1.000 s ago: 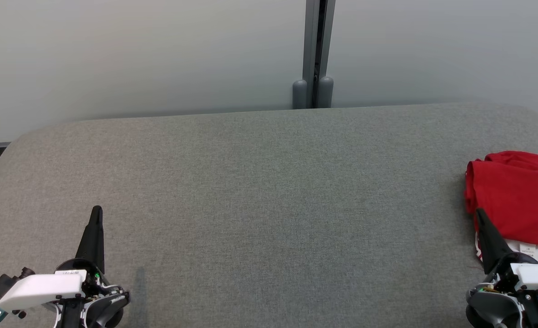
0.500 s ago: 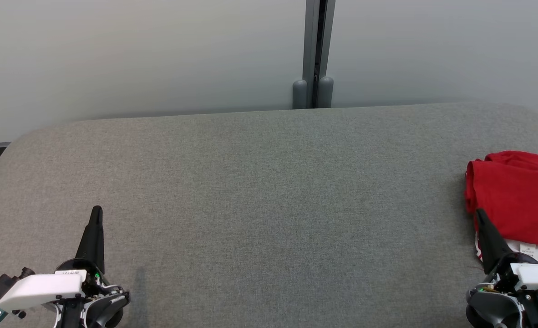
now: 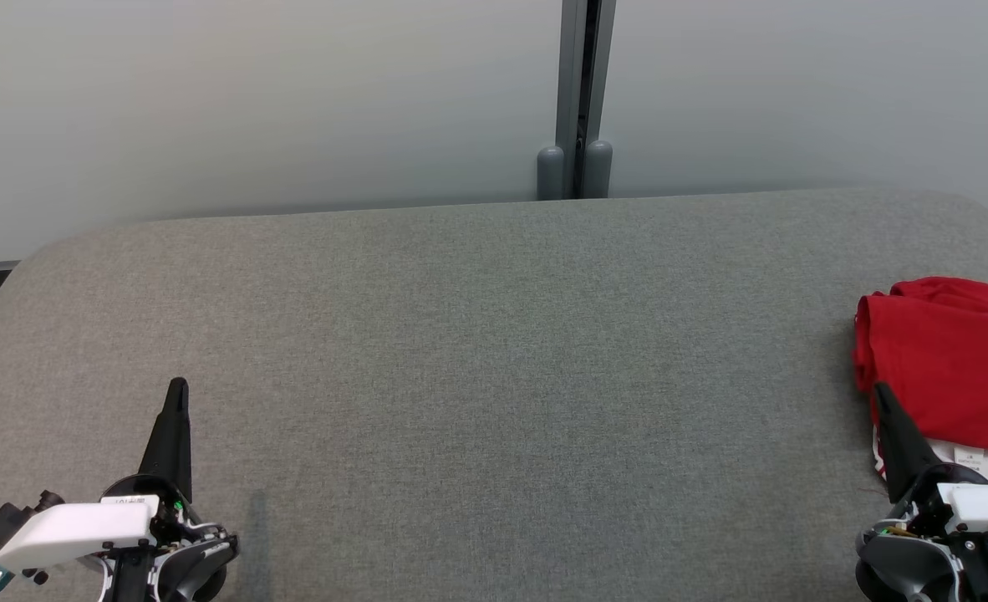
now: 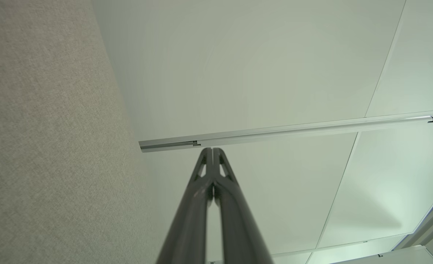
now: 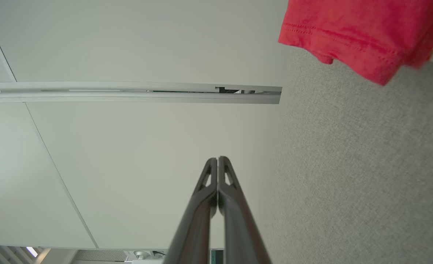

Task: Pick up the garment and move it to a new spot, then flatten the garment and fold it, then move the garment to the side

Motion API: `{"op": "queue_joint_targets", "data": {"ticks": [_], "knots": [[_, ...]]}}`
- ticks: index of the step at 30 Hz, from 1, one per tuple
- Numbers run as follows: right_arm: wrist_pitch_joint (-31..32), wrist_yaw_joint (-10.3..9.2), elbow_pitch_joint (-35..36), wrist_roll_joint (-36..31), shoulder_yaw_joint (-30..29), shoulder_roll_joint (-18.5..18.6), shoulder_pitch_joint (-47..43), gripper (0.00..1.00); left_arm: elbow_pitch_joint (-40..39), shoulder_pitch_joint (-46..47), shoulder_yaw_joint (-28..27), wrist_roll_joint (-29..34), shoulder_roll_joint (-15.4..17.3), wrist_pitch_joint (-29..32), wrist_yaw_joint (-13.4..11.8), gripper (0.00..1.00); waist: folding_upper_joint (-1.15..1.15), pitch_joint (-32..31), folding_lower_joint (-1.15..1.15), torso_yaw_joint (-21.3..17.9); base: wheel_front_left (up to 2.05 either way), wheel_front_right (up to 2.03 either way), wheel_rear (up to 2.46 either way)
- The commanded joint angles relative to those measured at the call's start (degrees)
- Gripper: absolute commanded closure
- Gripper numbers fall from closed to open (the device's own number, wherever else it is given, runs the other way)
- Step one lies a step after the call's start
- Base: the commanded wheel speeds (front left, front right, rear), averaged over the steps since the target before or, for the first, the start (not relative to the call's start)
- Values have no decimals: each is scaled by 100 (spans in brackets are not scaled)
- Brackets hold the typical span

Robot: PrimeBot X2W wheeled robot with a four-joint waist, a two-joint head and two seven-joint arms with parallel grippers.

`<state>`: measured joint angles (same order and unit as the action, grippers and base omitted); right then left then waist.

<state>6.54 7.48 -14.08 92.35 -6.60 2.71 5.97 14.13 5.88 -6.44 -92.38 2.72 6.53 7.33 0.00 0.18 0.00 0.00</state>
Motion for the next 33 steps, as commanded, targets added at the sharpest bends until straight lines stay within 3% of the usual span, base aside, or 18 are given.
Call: {"op": "queue_joint_targets", "data": {"ticks": [1, 33], "knots": [[18, 2, 14, 13, -5, 28, 50, 100, -16, 78, -21, -8, 30, 21, 30, 100, 0, 0, 0, 0, 0, 0, 0], [18, 2, 15, 14, -3, 28, 50, 100, -17, 78, -21, -7, 31, 20, 30, 100, 0, 0, 0, 0, 0, 0, 0]]}}
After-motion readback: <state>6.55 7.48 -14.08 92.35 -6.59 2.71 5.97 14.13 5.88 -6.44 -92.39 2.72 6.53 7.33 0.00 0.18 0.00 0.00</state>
